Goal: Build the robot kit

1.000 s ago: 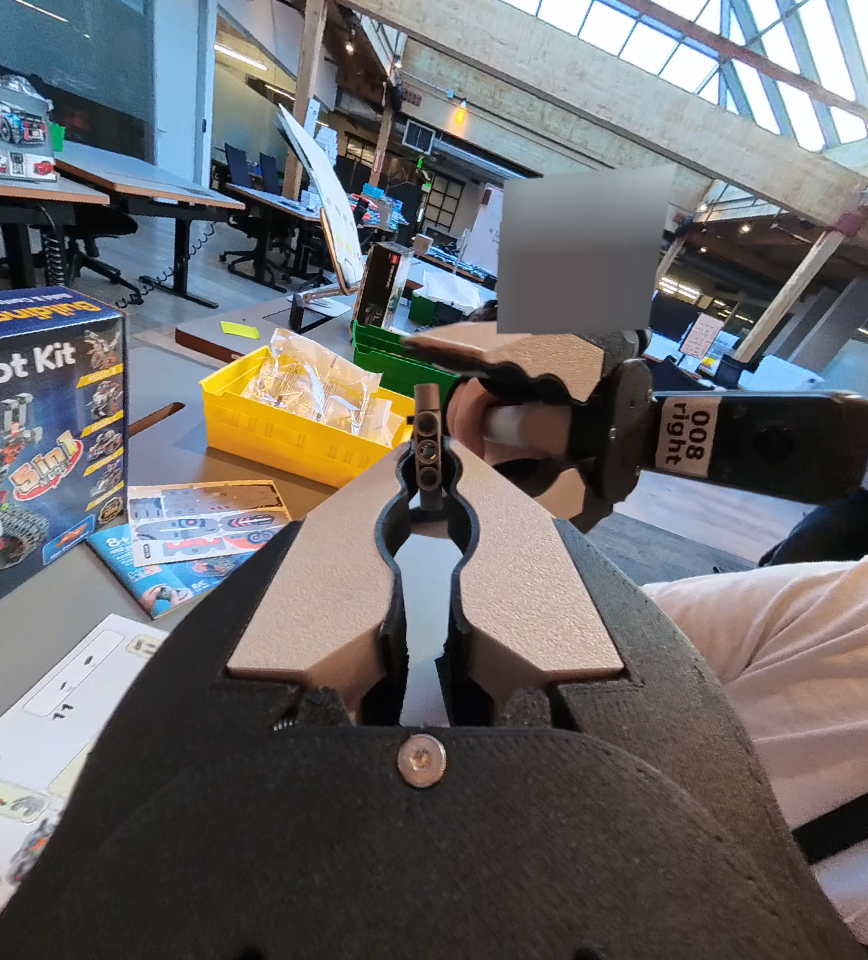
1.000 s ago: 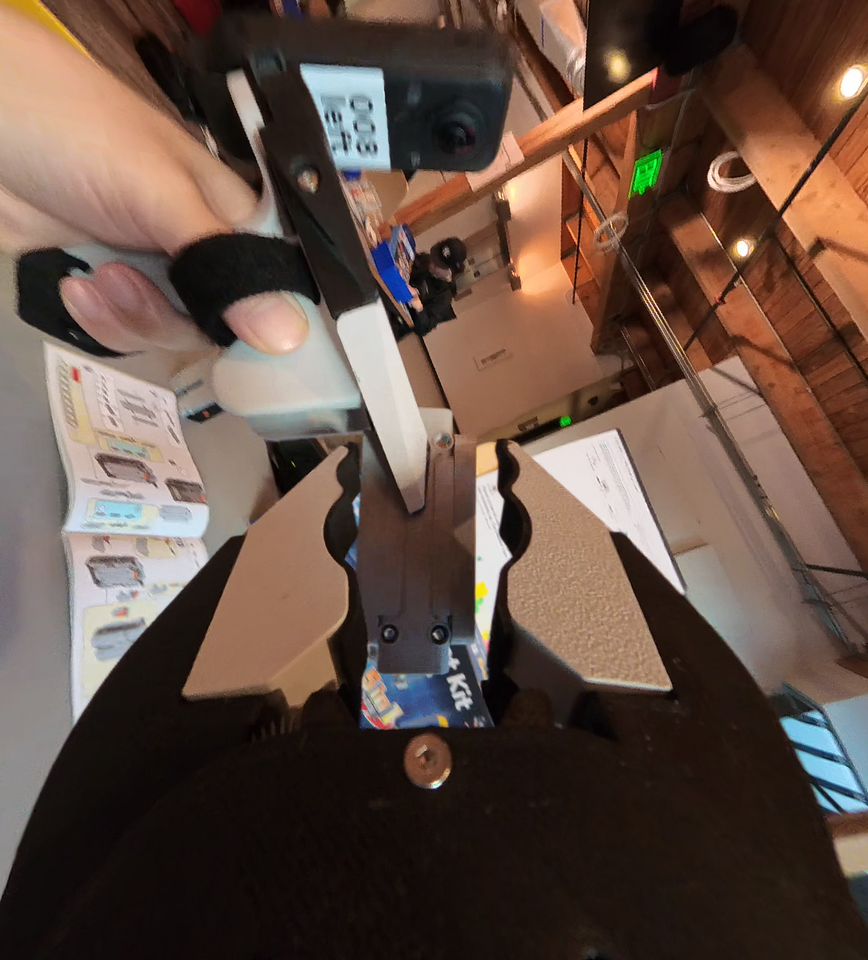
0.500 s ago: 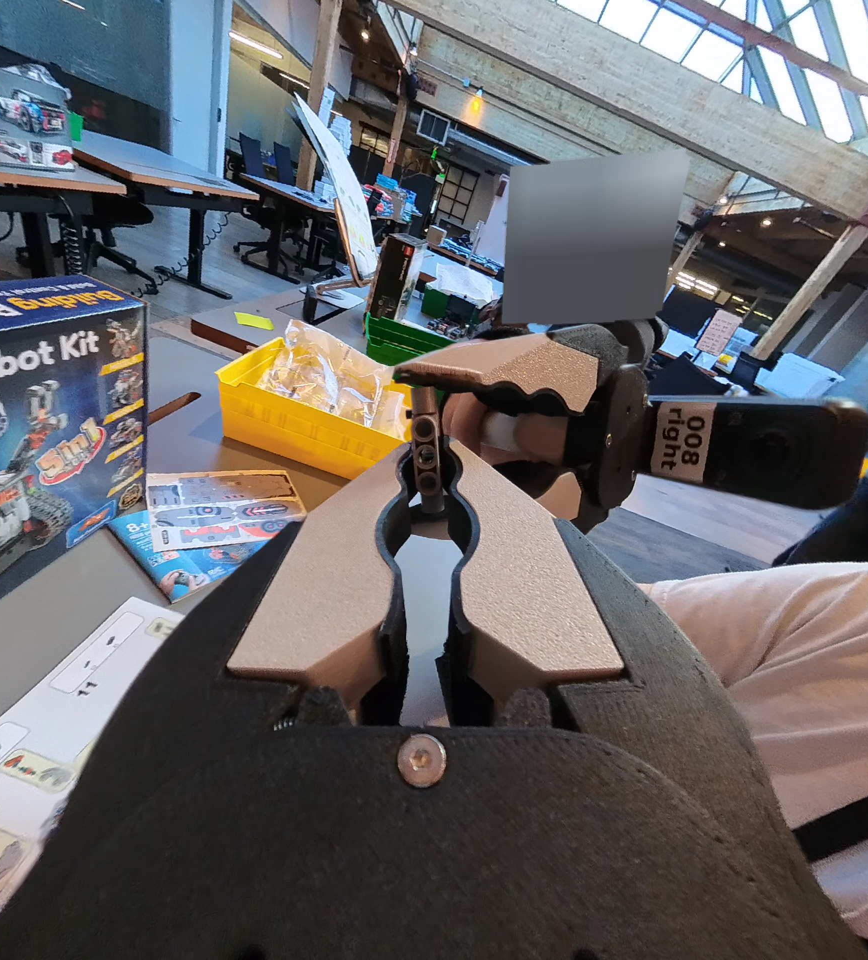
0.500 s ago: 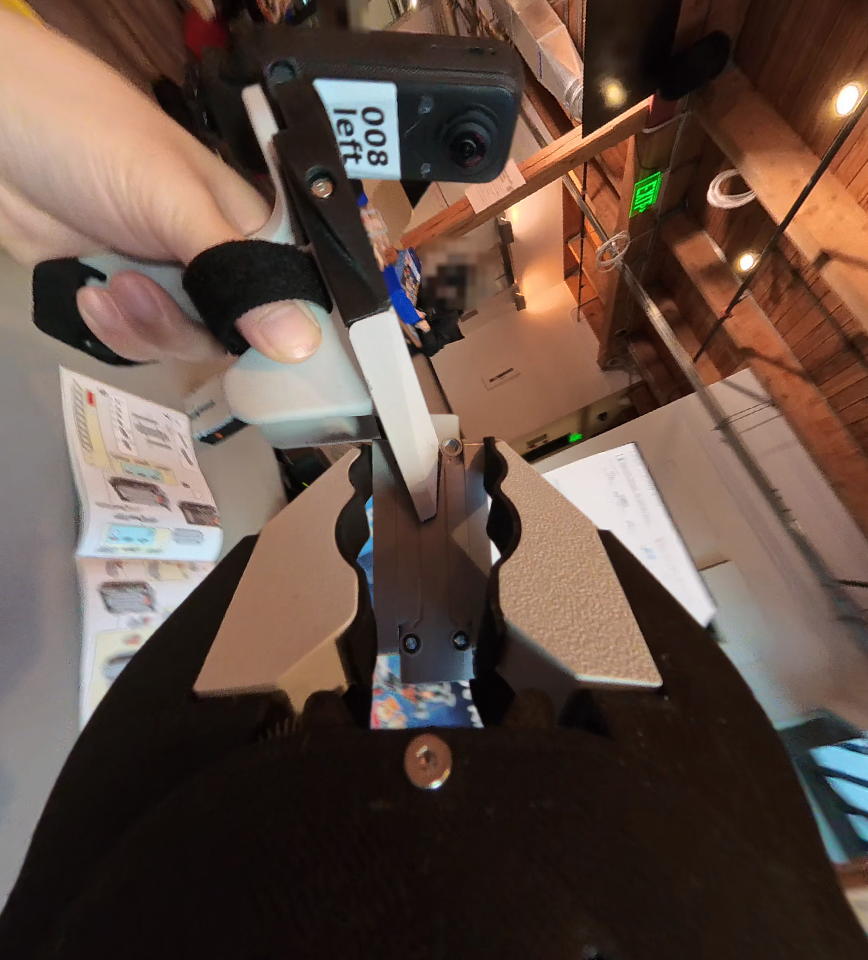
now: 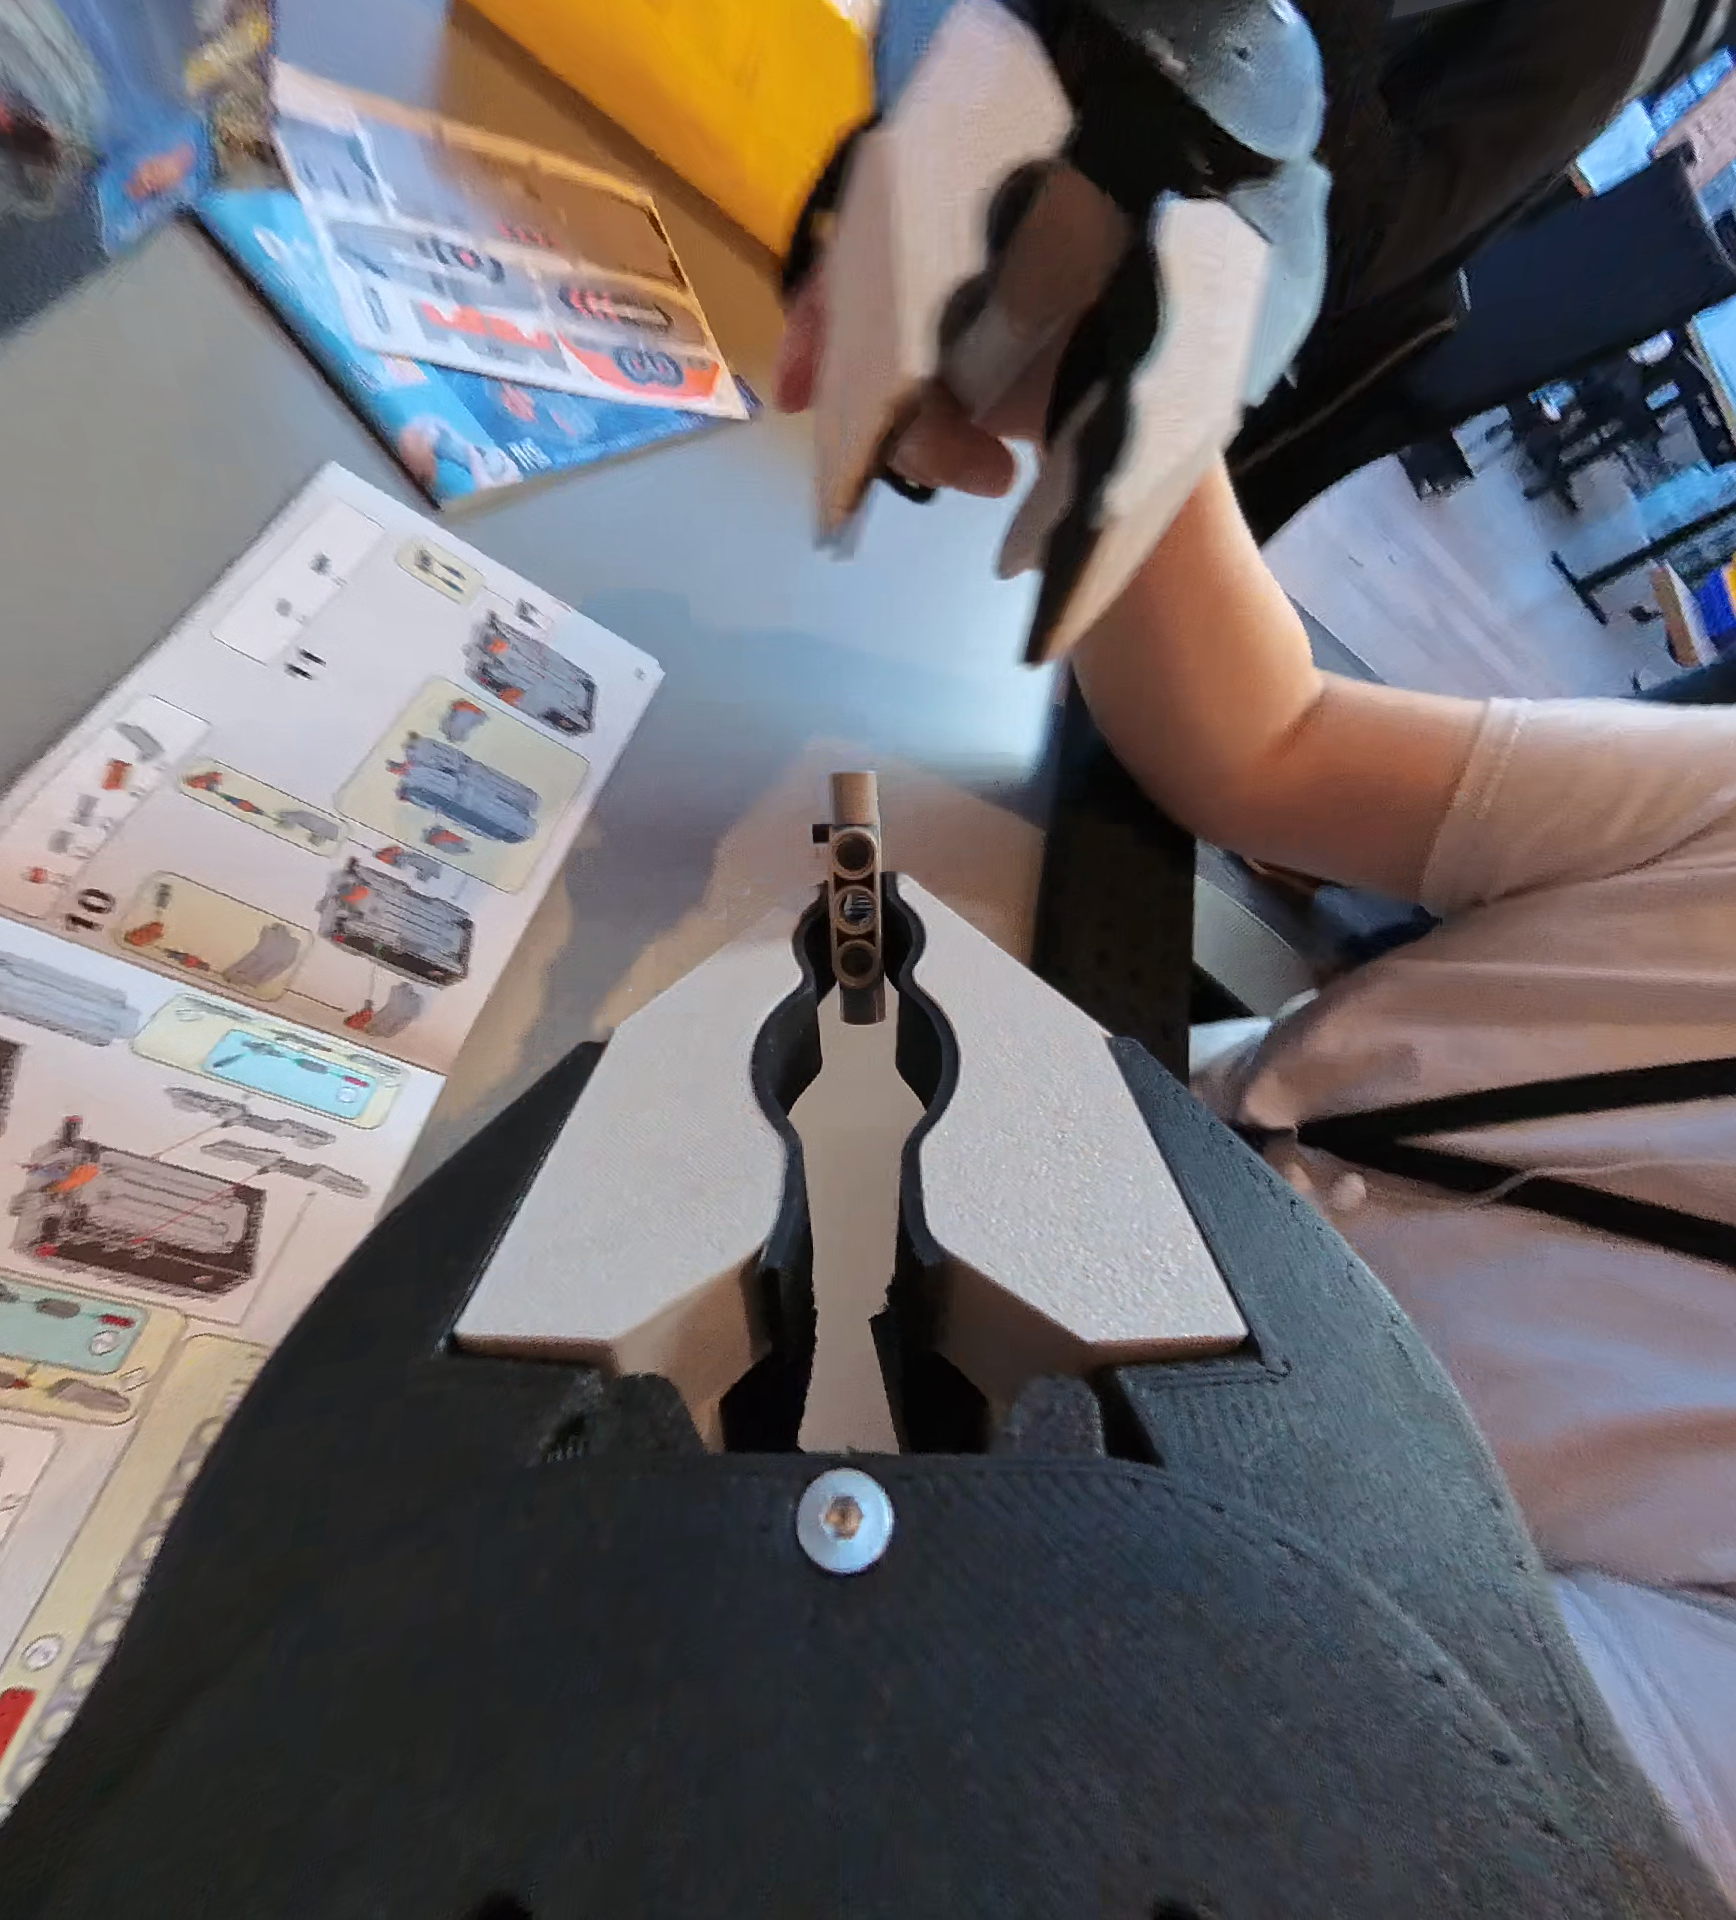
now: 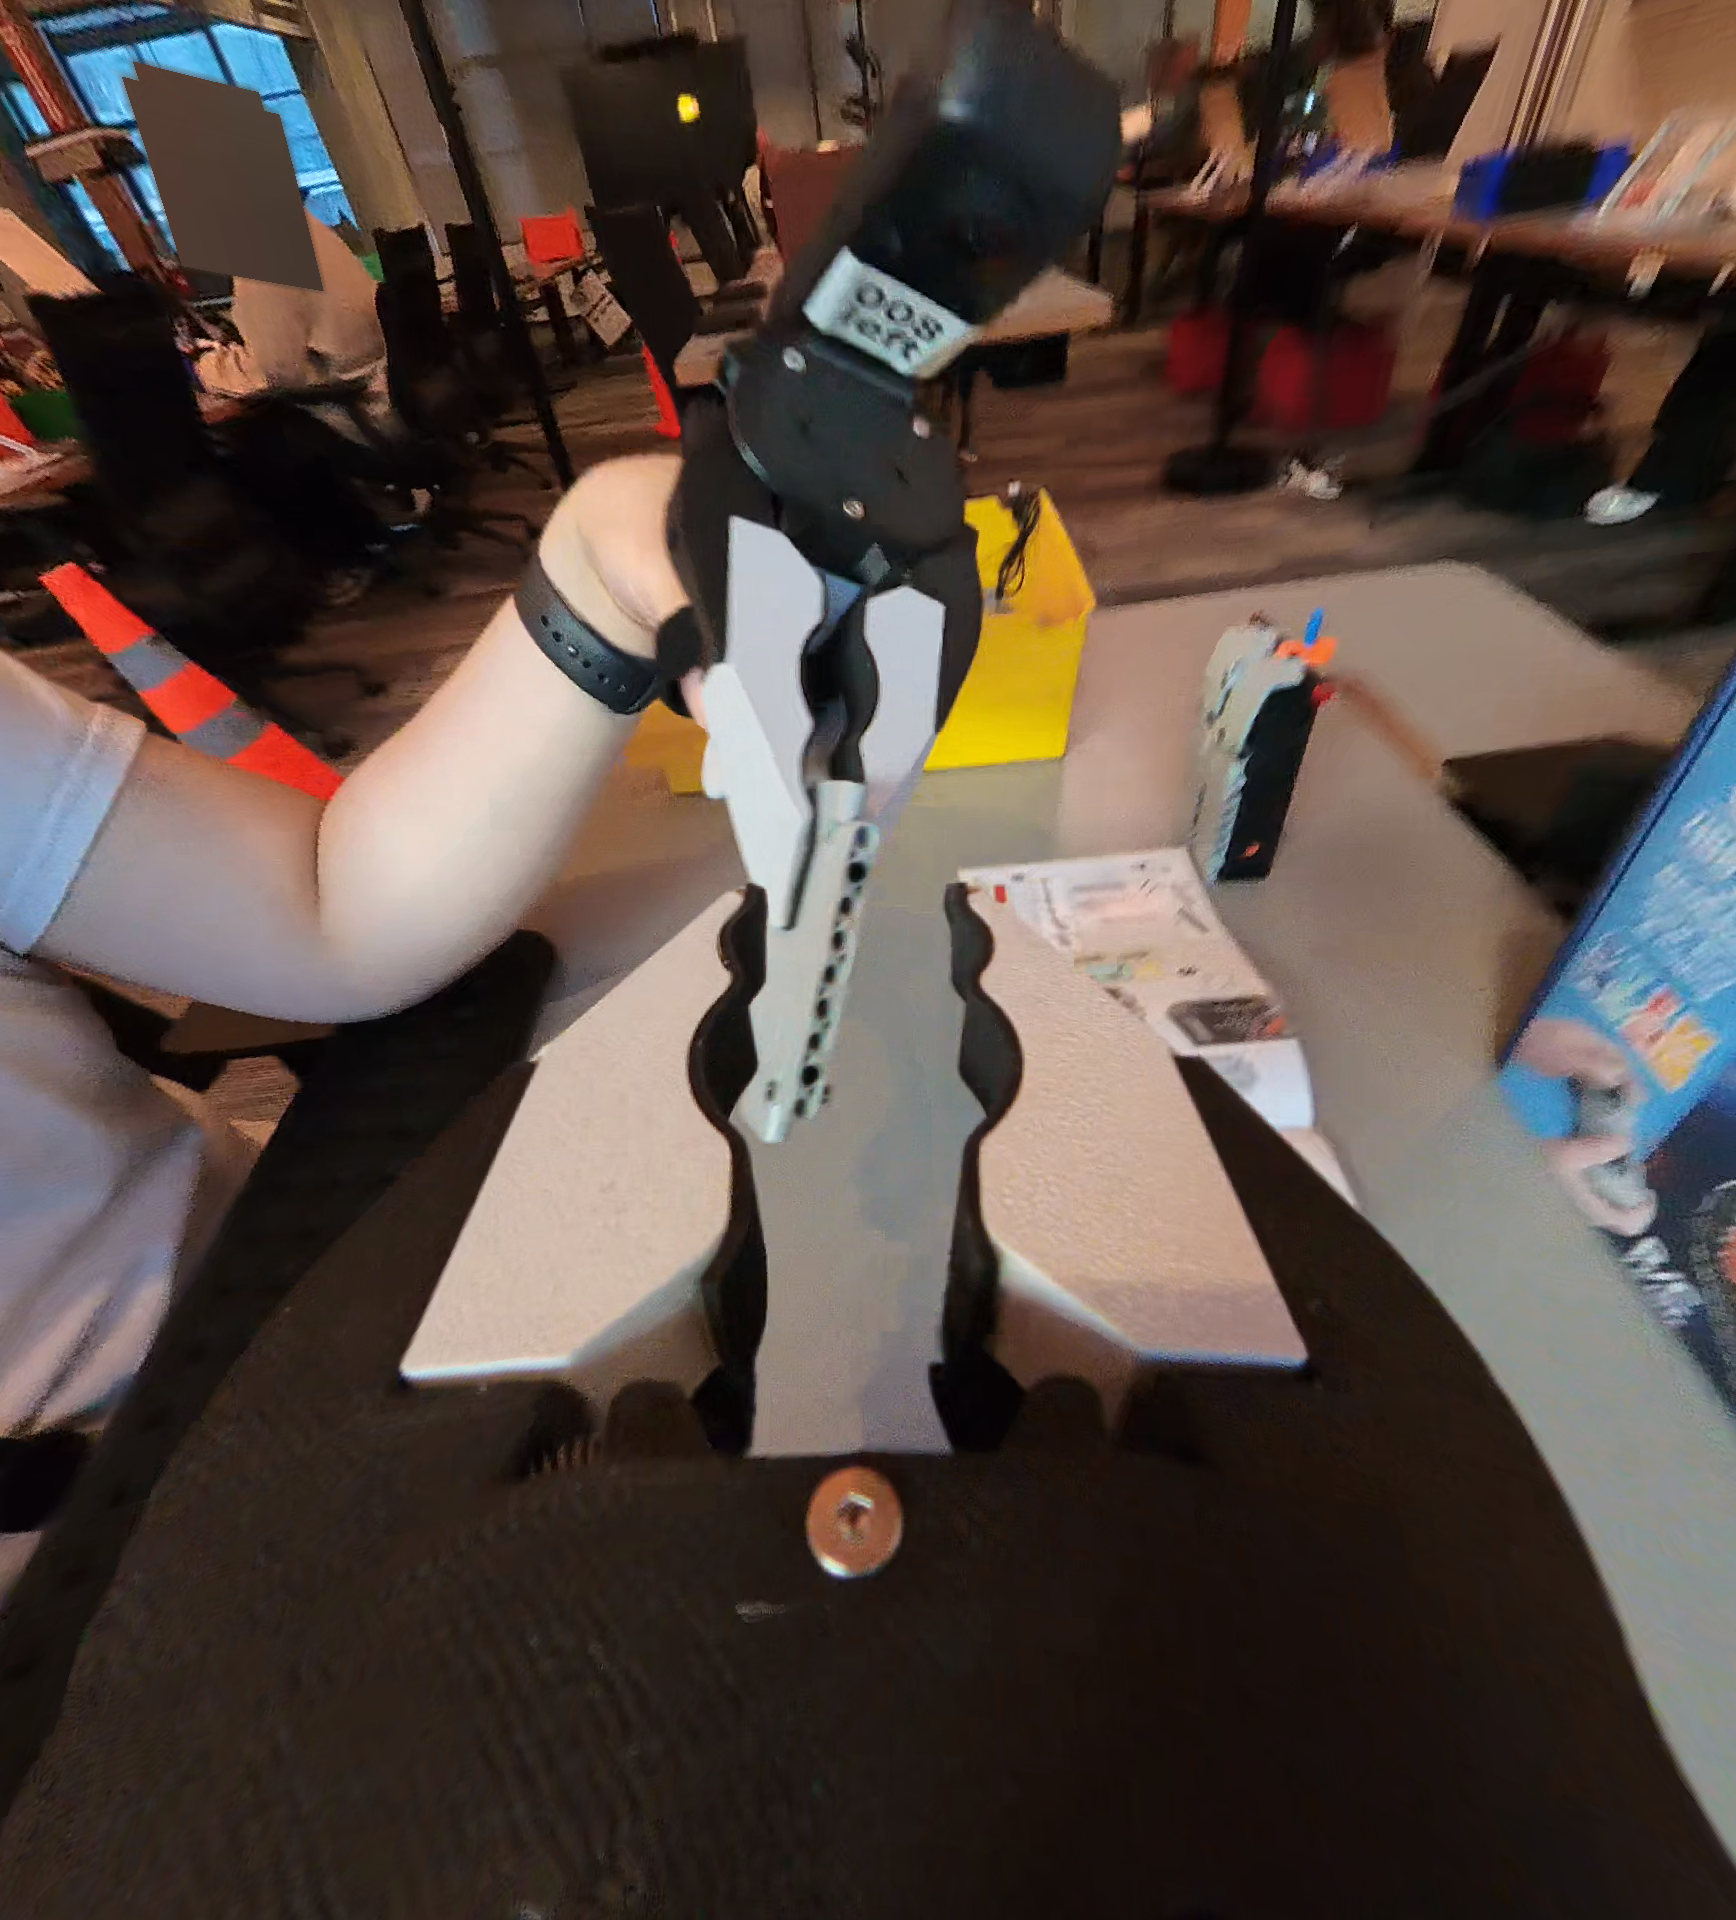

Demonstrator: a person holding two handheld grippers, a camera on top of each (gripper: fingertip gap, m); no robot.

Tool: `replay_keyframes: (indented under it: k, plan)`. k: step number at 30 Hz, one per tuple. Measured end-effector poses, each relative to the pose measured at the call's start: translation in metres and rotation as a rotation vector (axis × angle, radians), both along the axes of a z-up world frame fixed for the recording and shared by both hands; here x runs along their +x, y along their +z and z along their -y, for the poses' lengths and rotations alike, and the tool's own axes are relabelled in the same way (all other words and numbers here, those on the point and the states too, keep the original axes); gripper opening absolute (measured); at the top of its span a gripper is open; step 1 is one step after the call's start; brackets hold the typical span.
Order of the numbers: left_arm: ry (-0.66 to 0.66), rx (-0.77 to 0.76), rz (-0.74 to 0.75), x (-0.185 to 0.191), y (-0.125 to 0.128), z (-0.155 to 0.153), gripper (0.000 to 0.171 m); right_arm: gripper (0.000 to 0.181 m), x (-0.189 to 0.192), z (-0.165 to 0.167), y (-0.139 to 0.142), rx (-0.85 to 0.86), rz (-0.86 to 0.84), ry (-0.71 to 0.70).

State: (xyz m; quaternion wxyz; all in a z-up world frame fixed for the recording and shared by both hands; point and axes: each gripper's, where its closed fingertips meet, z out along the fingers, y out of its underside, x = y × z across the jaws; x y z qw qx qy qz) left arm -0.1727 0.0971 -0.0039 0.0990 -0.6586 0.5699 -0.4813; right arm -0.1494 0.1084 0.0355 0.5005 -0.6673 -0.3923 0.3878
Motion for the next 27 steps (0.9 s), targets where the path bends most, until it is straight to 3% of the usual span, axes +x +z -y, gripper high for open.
replay_keyframes:
  k: [5,13,15,17,20,24,27]
  plan:
    - [-0.099,0.038,-0.115,-0.004,-0.027,0.011,0.005,0.025,-0.016,0.010,-0.036,-0.197,0.018,0.136]
    - [-0.152,0.025,-0.136,-0.008,-0.035,0.017,0.005,0.030,-0.032,0.019,-0.059,-0.285,0.050,0.219]
    - [-0.157,0.007,-0.129,-0.009,-0.034,0.017,0.005,0.010,-0.038,0.021,-0.066,-0.286,0.087,0.235]
    - [-0.155,0.013,-0.120,-0.011,-0.034,0.015,0.006,0.007,-0.040,0.018,-0.066,-0.305,0.084,0.227]
    - [-0.024,-0.024,-0.047,-0.017,-0.016,-0.008,0.014,0.006,-0.035,0.003,-0.059,-0.363,-0.017,0.169]
    - [0.342,0.027,0.080,-0.056,0.014,-0.073,0.018,0.006,-0.015,-0.029,-0.046,-0.486,-0.290,0.041]
    - [0.556,0.102,0.300,-0.092,0.063,-0.104,0.013,0.006,-0.007,-0.044,-0.044,-0.488,-0.400,-0.006]
